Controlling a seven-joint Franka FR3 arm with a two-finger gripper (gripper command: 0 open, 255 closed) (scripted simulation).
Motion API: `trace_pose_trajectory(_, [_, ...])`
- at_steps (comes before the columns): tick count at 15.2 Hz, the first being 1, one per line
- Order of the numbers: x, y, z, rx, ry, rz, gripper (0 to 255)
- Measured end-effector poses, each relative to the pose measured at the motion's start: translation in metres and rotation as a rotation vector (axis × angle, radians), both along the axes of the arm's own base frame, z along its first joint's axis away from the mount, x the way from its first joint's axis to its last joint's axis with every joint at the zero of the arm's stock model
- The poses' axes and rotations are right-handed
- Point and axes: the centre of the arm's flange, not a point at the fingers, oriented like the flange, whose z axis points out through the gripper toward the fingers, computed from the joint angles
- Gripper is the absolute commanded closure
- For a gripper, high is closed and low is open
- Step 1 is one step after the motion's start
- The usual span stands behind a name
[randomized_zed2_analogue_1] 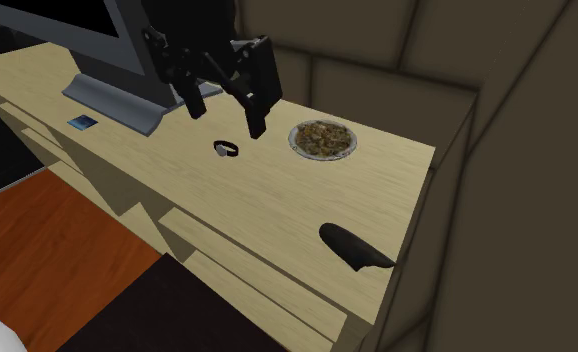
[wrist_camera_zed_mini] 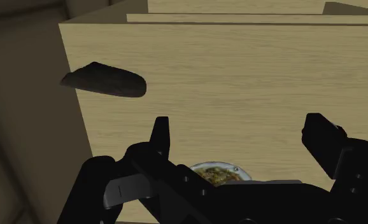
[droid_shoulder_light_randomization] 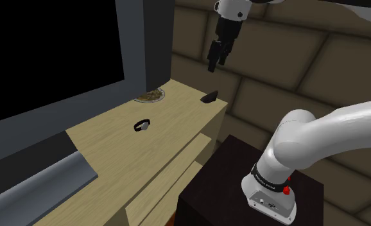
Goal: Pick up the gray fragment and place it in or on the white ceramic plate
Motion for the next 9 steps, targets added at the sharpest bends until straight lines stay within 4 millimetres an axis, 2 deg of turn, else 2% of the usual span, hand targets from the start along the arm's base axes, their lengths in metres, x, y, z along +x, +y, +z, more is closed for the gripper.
trace_pose_trajectory(2, [0.001, -0.004, -0.004, -0.005, 0.006, 0.022, 0])
trace_pose_trajectory(4, [0.006, -0.016, -0.019, -0.024, 0.025, 0.106, 0])
trace_pose_trajectory(9, [0.018, -0.050, -0.068, -0.082, 0.084, 0.366, 0])
